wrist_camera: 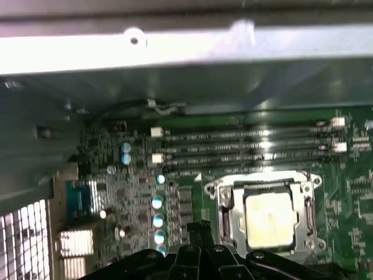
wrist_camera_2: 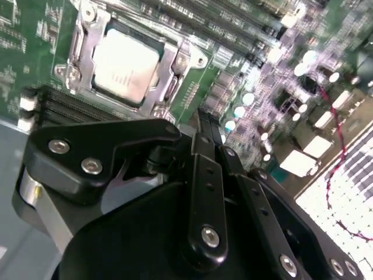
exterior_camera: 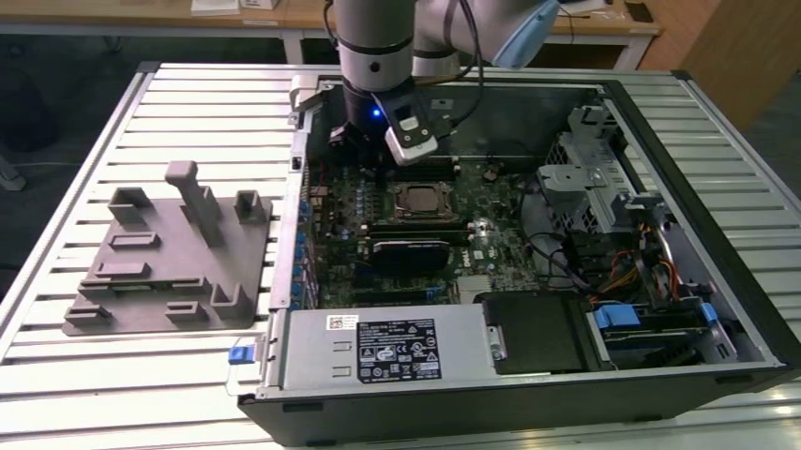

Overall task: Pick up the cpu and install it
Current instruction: 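Install the first cpu locking lever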

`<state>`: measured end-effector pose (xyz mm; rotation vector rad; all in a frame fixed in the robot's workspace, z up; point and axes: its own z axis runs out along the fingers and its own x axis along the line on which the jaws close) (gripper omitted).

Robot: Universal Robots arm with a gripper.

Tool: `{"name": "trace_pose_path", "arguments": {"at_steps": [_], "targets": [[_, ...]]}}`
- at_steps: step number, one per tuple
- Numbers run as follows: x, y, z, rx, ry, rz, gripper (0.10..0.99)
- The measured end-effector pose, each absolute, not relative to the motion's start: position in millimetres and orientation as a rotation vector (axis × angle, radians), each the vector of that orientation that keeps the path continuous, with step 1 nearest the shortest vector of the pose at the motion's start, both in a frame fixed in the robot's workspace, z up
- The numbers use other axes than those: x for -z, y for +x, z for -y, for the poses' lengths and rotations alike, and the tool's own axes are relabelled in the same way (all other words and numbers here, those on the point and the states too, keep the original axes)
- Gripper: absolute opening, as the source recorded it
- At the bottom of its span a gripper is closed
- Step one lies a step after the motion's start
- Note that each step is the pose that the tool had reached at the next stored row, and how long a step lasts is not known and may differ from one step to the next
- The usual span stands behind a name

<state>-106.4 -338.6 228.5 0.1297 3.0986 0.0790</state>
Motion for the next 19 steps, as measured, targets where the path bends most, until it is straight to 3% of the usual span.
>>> {"name": "trace_pose_path", "arguments": {"at_steps": [16, 19], "targets": [[-250, -106, 339, -0.111, 0.13, -3.098, 0.106], [-250, -107, 339, -0.15, 0.131, -3.098, 0.106]]}}
